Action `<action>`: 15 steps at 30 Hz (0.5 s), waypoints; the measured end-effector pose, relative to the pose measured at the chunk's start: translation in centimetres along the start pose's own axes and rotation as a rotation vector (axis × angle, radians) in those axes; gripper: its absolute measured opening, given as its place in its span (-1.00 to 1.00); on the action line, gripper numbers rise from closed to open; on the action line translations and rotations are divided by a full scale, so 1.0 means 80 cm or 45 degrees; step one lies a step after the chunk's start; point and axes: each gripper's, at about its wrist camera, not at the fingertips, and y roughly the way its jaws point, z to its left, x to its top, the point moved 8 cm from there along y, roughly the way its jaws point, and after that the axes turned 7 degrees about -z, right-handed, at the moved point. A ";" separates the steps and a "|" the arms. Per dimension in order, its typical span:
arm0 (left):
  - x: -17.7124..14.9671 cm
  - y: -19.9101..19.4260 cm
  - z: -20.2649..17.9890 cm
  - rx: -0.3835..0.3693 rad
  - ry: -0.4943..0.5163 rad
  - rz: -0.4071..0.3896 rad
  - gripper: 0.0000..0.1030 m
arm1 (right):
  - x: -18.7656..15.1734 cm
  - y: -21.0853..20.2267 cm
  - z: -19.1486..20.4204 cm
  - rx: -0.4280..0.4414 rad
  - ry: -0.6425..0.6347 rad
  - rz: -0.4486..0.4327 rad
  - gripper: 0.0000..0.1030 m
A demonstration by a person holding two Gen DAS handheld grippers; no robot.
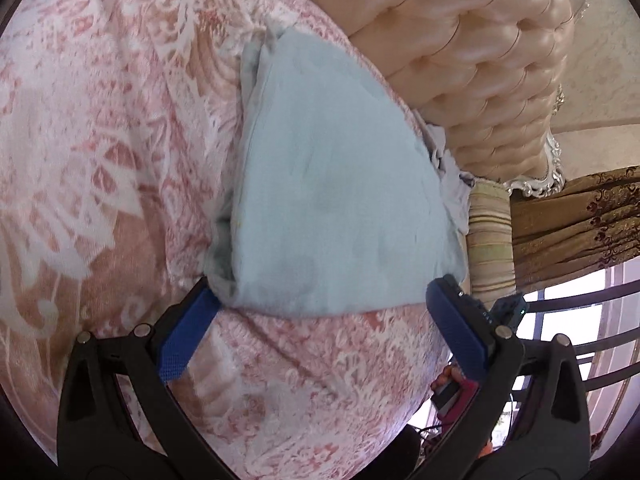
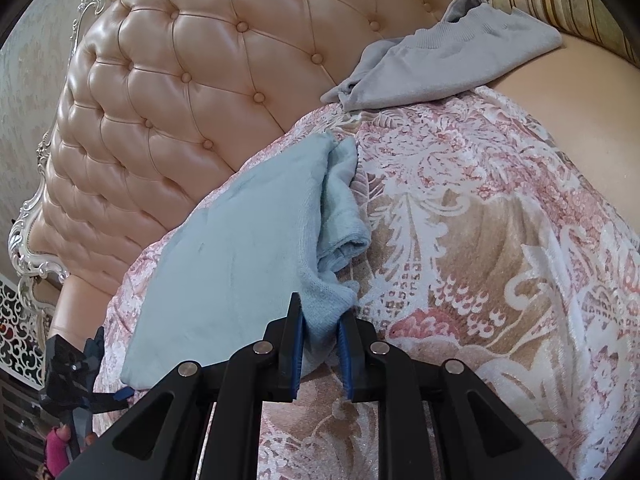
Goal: Fold clothes
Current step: 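Close the left tool on the shirt edge beside the right tool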
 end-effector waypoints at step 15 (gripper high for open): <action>0.002 0.006 0.008 0.093 0.087 -0.093 0.99 | 0.001 0.002 0.001 -0.007 -0.014 0.009 -0.66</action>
